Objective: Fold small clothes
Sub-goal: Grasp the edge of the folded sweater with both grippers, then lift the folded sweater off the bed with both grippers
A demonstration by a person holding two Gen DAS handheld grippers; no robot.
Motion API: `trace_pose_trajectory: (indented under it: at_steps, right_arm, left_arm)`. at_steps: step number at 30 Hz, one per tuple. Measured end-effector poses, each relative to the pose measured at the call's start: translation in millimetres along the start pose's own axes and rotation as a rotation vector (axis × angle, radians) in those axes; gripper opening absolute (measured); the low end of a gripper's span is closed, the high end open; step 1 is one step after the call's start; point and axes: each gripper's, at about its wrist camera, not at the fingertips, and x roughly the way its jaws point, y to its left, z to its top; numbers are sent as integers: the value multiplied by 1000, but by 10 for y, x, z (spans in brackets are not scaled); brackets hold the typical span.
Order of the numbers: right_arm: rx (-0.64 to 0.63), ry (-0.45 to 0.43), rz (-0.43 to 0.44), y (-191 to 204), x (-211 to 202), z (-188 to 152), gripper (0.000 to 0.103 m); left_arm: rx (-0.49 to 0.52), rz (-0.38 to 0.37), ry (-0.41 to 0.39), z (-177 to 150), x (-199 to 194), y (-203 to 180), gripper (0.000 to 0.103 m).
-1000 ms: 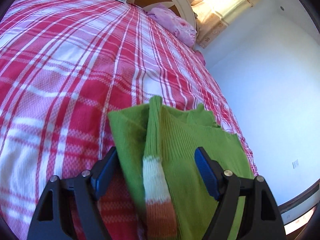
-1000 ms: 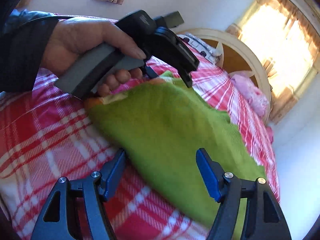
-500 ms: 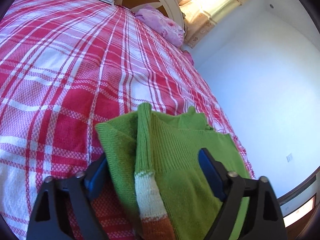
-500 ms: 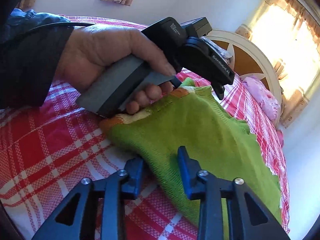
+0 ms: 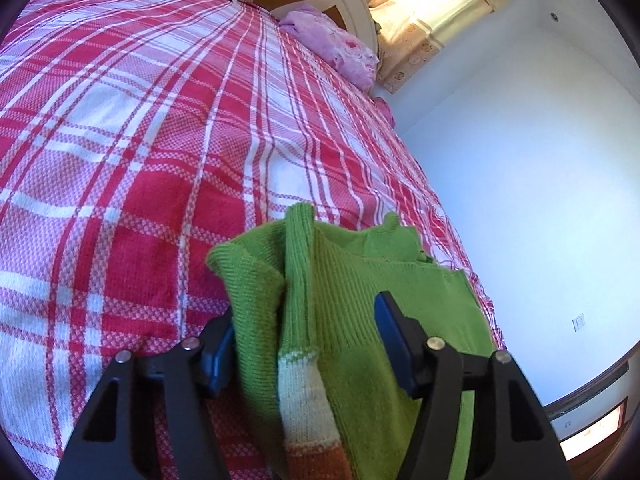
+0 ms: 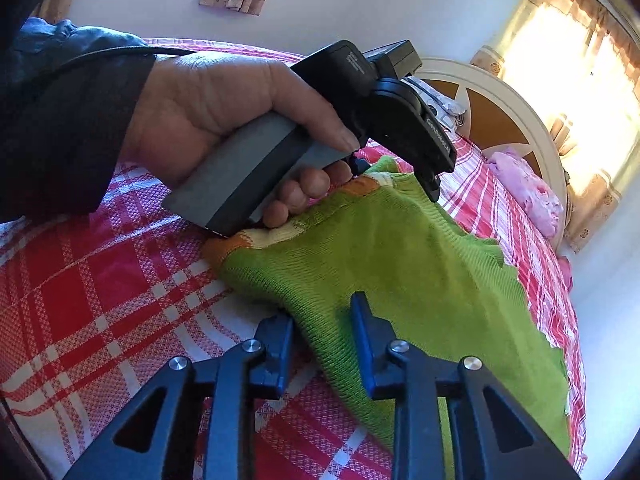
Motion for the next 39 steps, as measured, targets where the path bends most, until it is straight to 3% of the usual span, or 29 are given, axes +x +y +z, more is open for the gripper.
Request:
trace_pose_trajectory:
  at_steps: [2, 3, 9, 17, 27, 39]
  right_arm:
    - [-2, 4, 6, -3, 7, -1, 19]
    - [-2, 4, 18, -12, 4, 7, 13]
    - [14, -26, 36, -73, -96, 3, 7]
    - [160, -93, 64, -477, -269, -52, 6]
    - [309, -151, 73, -936, -448, -243, 6]
    - [485, -187, 86, -1490, -652, -642, 6]
  left_arm:
    - [2, -3, 1, -3, 1, 3, 46]
    - [-14, -13, 9, -3, 6, 33, 16]
    - [-78, -80, -8, 25, -44, 127, 15]
    - [-126, -197, -101, 108, -222, 43, 15]
    - [-129, -239, -159, 137, -159, -308, 15]
    - [-54, -309, -161, 233, 121, -1016, 15]
